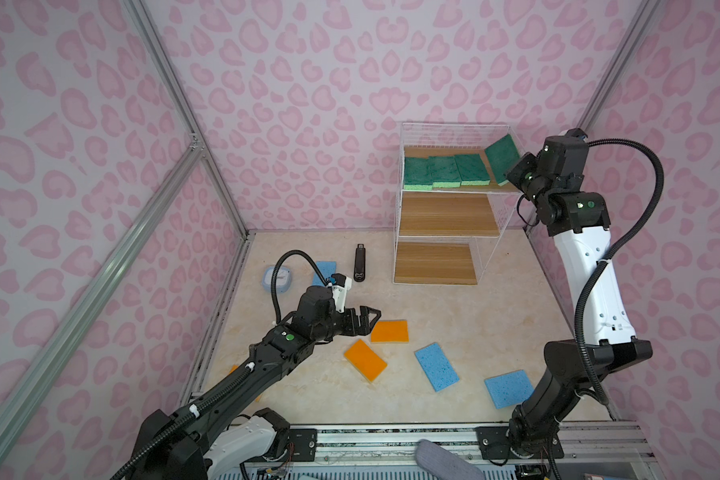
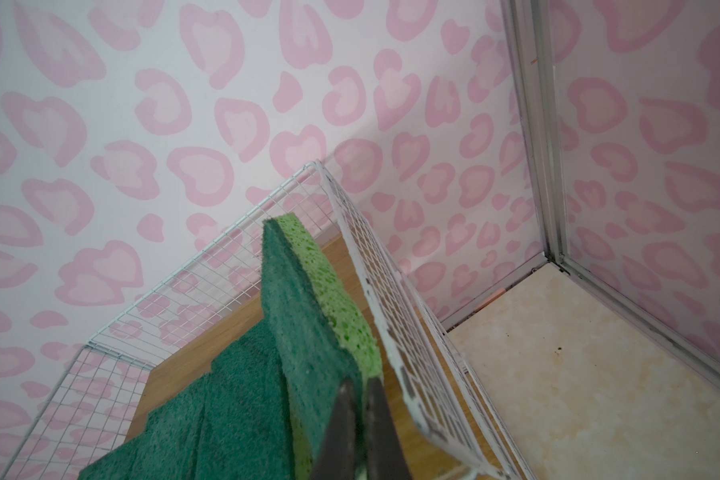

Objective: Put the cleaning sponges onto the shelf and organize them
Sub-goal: 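Lower the green sponge onto the top shelf beside the others and release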

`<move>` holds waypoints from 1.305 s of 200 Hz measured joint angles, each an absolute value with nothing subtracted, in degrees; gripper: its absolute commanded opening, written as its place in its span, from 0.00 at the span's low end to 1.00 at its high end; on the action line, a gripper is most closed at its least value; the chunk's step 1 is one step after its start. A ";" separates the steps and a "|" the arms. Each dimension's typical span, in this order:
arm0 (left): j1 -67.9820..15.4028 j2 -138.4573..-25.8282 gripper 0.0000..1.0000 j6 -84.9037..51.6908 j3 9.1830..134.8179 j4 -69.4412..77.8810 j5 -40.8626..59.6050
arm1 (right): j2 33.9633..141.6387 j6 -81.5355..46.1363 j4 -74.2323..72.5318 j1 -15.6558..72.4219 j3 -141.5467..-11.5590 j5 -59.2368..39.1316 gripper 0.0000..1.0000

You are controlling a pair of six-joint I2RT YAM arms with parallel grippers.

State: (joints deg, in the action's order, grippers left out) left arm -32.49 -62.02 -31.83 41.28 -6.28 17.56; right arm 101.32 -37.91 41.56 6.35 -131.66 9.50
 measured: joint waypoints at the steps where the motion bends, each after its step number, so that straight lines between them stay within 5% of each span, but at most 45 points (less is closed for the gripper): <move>1: -32.49 -62.02 1.00 -31.83 41.28 -6.28 17.56 | 101.36 -37.91 41.52 6.33 -131.68 9.54 0.01; 75: -32.49 -61.71 1.00 -31.83 41.28 -6.35 17.08 | 102.19 -38.89 38.79 6.44 -128.75 8.45 0.08; 130: -32.49 -61.63 1.00 -31.68 41.28 -6.37 16.91 | 101.25 -39.44 37.52 6.37 -127.00 5.76 0.47; 261: -32.47 -61.32 1.00 -31.68 41.25 -7.14 16.91 | 98.28 -37.93 38.79 4.75 -124.33 2.07 0.81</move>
